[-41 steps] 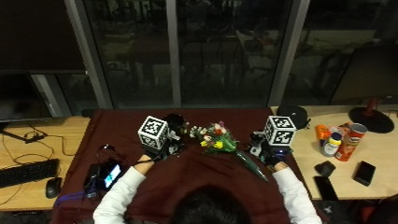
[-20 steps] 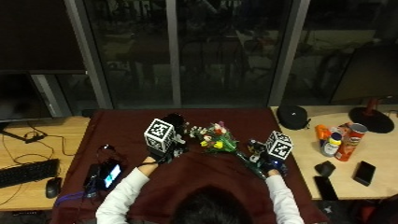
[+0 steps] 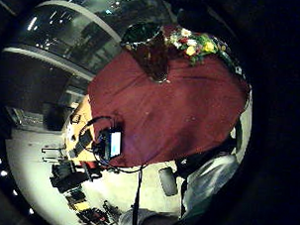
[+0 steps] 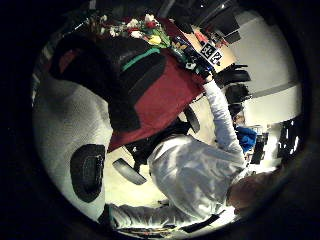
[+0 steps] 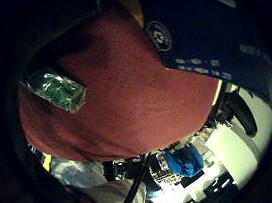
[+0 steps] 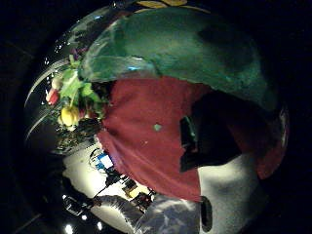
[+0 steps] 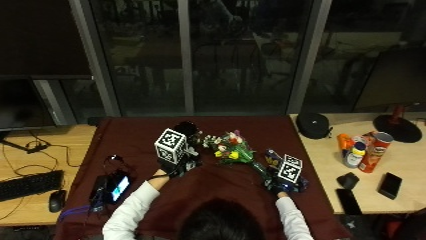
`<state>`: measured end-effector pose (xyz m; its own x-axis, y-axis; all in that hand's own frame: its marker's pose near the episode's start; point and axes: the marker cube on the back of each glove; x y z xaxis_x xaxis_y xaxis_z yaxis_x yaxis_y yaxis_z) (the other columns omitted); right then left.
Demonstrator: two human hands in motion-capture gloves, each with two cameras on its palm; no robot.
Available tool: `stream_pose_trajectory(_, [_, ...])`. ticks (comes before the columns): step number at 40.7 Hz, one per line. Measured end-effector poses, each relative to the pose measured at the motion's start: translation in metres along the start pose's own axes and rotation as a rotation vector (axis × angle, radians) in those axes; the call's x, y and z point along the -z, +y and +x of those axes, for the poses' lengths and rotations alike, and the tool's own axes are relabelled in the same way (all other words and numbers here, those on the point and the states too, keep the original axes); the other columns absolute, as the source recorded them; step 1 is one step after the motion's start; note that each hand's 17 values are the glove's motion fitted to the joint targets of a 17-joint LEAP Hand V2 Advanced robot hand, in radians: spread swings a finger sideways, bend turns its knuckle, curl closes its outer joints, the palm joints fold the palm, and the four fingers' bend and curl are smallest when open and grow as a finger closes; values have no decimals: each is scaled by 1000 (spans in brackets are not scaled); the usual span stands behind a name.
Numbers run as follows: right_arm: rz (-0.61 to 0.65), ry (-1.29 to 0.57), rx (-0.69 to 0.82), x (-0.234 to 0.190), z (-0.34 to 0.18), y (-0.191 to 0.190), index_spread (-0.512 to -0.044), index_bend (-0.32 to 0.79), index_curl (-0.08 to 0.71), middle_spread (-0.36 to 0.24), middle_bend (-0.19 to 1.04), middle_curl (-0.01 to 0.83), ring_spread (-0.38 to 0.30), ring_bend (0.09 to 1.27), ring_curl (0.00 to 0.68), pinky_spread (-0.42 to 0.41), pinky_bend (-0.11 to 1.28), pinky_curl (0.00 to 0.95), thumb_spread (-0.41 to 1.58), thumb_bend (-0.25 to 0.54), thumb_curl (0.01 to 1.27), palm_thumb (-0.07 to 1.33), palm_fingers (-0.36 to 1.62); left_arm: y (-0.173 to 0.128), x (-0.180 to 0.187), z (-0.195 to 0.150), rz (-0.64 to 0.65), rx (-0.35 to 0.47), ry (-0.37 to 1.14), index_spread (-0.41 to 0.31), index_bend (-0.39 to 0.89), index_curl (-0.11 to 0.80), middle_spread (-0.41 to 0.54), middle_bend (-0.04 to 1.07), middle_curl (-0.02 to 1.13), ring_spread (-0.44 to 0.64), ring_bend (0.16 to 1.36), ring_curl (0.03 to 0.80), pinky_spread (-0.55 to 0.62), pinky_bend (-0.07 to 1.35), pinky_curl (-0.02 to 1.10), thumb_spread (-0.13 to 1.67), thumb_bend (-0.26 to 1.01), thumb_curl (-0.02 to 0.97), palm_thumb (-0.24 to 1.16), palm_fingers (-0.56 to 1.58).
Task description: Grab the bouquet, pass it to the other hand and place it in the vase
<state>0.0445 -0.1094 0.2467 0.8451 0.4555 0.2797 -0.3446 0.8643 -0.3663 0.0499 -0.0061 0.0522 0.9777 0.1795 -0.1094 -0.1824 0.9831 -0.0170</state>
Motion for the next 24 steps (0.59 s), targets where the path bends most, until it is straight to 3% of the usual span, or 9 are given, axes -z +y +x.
stream_pose_trajectory(3, [166,-1,87,2,-6,-10,-229,92,138,-11,370,405,-31,584,358,204,576,341,1097,10,390,679,451,0,-1,-1,-1,4,-2,-10,133,278,120,176,304,108,593,306,122,378,336,1056,-23,268,167,454])
stream_pose_trajectory(5, [176,-7,108,6,-10,3,-229,91,139,-13,361,403,-42,590,359,188,578,340,1096,5,395,693,465,1,-2,-2,1,6,-3,-10,133,278,115,175,306,108,593,307,122,378,337,1056,-23,269,167,454])
stream_pose_trajectory(9, [166,-14,96,7,-13,9,-225,127,159,-25,359,408,-77,615,367,70,556,334,1085,11,400,753,604,3,-1,-2,2,8,-4,-10,132,278,113,177,310,108,591,308,122,375,339,1056,-23,272,166,455])
stream_pose_trajectory(10, [169,-15,86,6,-12,6,-219,203,189,-32,355,412,-86,599,368,32,551,339,1085,15,400,770,692,3,-1,-2,2,8,-5,-10,131,278,113,181,312,108,590,308,122,374,339,1056,-23,272,166,456])
stream_pose_trajectory(17, [217,-55,111,11,-18,21,-212,291,273,-89,418,457,-135,549,378,-93,425,323,1073,26,406,866,977,6,-1,-6,11,17,-8,-10,130,277,106,180,320,108,586,310,122,370,342,1057,-23,275,165,458])
stream_pose_trajectory(20, [189,-48,94,7,-17,9,-215,316,309,-105,405,469,-152,527,389,-127,396,331,1067,30,408,905,1022,10,3,-8,9,23,-7,-10,129,277,103,182,324,108,587,310,122,367,343,1057,-23,276,165,460])
stream_pose_trajectory(24, [21,-95,187,4,-27,26,-219,310,345,-120,379,482,-164,506,406,-165,386,348,1067,20,405,927,1052,11,3,-11,10,31,2,-15,127,276,100,180,326,102,590,312,121,366,344,1057,-23,277,165,469])
